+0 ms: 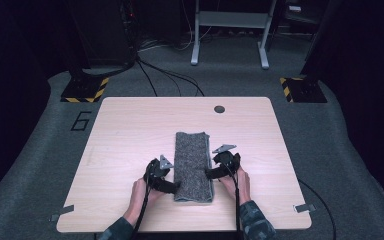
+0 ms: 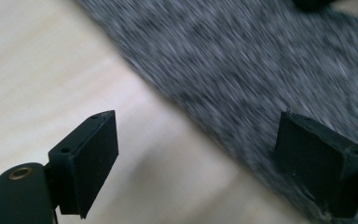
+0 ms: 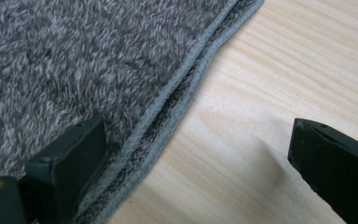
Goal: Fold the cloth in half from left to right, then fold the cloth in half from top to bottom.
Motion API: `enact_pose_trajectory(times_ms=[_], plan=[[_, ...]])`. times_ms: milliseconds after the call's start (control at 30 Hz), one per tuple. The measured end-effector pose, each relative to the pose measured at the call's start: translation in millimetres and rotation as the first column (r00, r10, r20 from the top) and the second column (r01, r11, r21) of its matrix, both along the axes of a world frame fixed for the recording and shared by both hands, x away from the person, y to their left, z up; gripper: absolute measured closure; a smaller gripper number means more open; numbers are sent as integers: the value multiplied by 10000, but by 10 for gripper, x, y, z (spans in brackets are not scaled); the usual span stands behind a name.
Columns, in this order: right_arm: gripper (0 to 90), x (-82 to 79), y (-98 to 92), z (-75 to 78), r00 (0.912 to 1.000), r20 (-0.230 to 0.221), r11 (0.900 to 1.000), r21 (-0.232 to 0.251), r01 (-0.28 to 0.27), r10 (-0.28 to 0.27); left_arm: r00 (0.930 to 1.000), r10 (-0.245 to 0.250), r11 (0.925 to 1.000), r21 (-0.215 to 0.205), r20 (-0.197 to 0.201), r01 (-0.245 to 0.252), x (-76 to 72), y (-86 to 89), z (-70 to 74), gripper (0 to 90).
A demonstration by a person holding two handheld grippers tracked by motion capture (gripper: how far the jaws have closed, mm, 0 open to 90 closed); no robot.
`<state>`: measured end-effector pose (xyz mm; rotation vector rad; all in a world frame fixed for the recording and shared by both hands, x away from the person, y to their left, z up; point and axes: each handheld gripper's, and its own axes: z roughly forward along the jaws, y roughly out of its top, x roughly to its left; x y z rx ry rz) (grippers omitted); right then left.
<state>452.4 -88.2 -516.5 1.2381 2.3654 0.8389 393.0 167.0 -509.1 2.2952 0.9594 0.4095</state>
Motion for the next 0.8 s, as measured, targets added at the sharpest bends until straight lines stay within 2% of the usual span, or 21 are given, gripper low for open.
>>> enact_pose_trajectory(times_ms=[33,133,333,400,500,567,600,633,667,800], plan=[[41,0,-6,-4,9999,80,10000,-29,-91,91,10000,-51,9998,186,78,49,-47,-6,-23,130],[40,-30,-3,-11,9999,69,10000,-15,-74,74,9997,-120,9996,276,208,114,-150,4,-53,131],[38,-144,5,-11,9993,-9,9993,-70,-373,373,9994,-314,9994,116,123,313,-299,38,-40,125],[35,-202,-8,1,9991,-27,9991,106,-415,415,9997,-209,9994,-263,148,213,-305,79,-12,114],[32,-245,-56,47,9985,5,9971,544,-538,538,9998,59,9985,-552,188,-49,-236,159,54,102],[33,-246,-75,106,9985,131,9964,648,-546,538,9996,243,9972,-705,150,-232,-155,217,120,95],[34,-233,-84,137,9984,180,9959,710,-552,540,9989,385,9959,-827,251,-363,-101,242,144,95],[35,-212,-93,165,9981,216,9946,860,-588,572,9987,466,9956,-818,215,-447,-41,268,174,94],[35,-188,-100,189,9984,201,9942,922,-553,537,9978,635,9933,-977,179,-614,21,284,190,94],[40,-64,-99,244,9982,172,9925,1074,-590,575,9958,912,9919,-895,93,-900,314,372,229,90]])
